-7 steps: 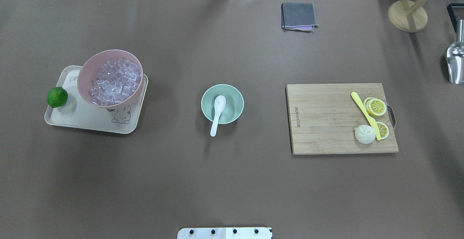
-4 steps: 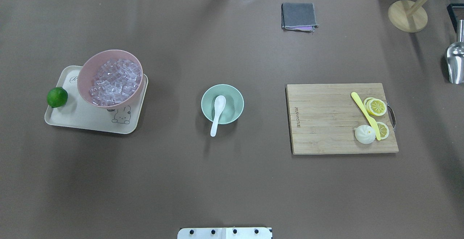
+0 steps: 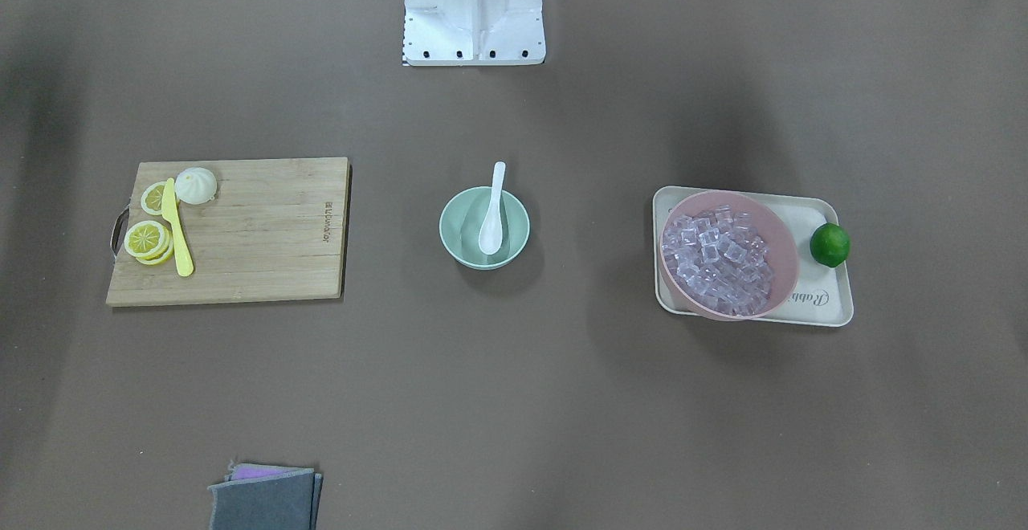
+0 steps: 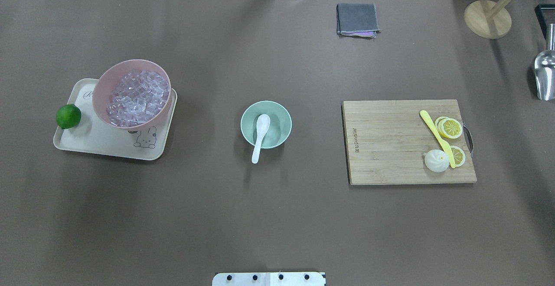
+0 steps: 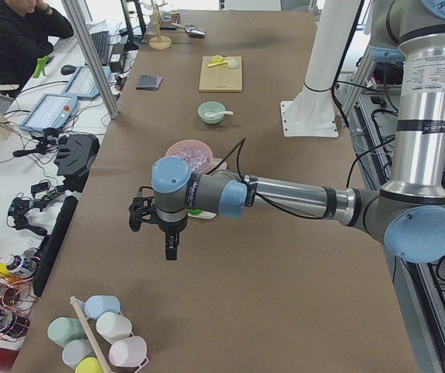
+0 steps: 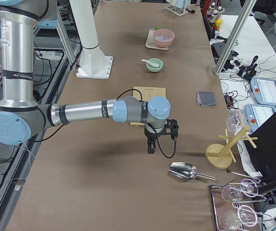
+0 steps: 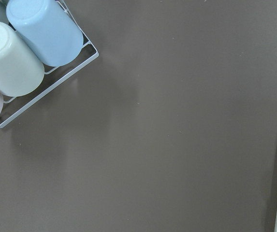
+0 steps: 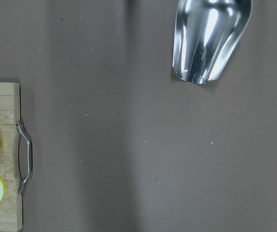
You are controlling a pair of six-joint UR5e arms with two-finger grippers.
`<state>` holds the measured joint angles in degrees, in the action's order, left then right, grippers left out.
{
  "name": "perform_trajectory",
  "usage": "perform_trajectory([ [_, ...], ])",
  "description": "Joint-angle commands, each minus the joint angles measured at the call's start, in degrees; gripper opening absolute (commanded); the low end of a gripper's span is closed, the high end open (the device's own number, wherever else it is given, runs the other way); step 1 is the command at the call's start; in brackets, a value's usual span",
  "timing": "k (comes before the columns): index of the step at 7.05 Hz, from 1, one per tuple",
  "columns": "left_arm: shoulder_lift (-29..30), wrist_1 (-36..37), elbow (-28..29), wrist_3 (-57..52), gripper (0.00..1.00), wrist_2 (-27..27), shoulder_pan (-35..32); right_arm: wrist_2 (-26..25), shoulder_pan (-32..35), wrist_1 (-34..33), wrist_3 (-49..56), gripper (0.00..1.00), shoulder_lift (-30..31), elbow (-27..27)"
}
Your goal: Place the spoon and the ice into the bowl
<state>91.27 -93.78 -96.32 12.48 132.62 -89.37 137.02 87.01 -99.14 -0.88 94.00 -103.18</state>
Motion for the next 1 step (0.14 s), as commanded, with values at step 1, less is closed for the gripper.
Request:
perform_trajectory([
  [1,-0.13,0.00,0.25,0.00,0.98,-0.08,-0.10,-0.08,0.00,0.00,0.00,1.00,-0.30,0.26],
])
